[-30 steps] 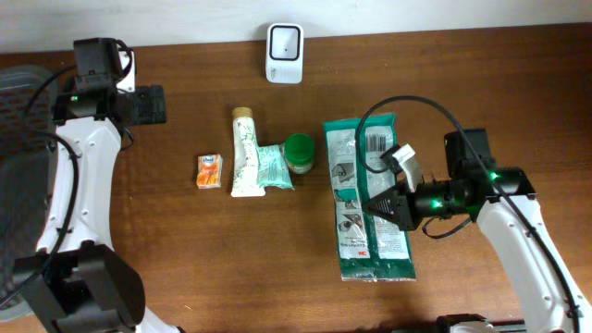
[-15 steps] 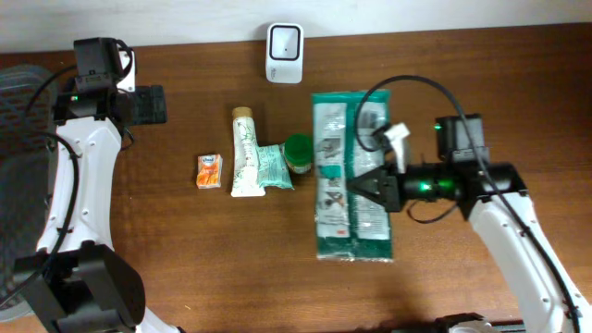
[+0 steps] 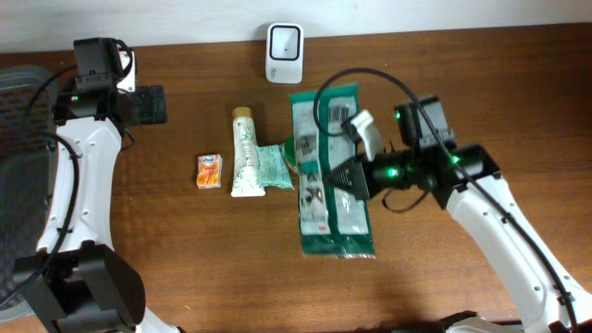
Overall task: Scan the item barcode
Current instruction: 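Lift the 3M package with the right gripper to the barcode scanner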
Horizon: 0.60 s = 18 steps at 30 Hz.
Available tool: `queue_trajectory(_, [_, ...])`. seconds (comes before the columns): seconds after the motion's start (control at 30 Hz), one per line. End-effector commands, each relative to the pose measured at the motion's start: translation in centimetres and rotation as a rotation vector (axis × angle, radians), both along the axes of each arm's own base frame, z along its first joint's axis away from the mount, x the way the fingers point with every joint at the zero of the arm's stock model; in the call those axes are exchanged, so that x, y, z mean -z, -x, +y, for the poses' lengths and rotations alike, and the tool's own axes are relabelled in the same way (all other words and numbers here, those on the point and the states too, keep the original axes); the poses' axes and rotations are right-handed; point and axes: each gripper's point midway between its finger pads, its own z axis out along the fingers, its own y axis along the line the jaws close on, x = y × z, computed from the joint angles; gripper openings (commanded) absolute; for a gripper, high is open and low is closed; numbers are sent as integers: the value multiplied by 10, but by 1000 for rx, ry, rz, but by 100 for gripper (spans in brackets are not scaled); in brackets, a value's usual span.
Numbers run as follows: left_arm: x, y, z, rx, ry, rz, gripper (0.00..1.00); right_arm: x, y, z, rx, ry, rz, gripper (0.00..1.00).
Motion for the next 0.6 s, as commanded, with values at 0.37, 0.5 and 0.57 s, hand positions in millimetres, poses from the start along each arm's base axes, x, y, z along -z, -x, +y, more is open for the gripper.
queue_trajectory(0.37, [-1, -3, 2, 4, -13, -1, 99, -58, -186, -91, 642, 1011, -697, 4])
queue_trajectory(0.5, [-1, -3, 2, 4, -13, -1, 99, -39, -241, -86, 680, 1429, -910, 4])
queue_trajectory(0.57, [-1, -3, 2, 4, -13, -1, 99, -16, -264, -75, 601, 1540, -979, 4])
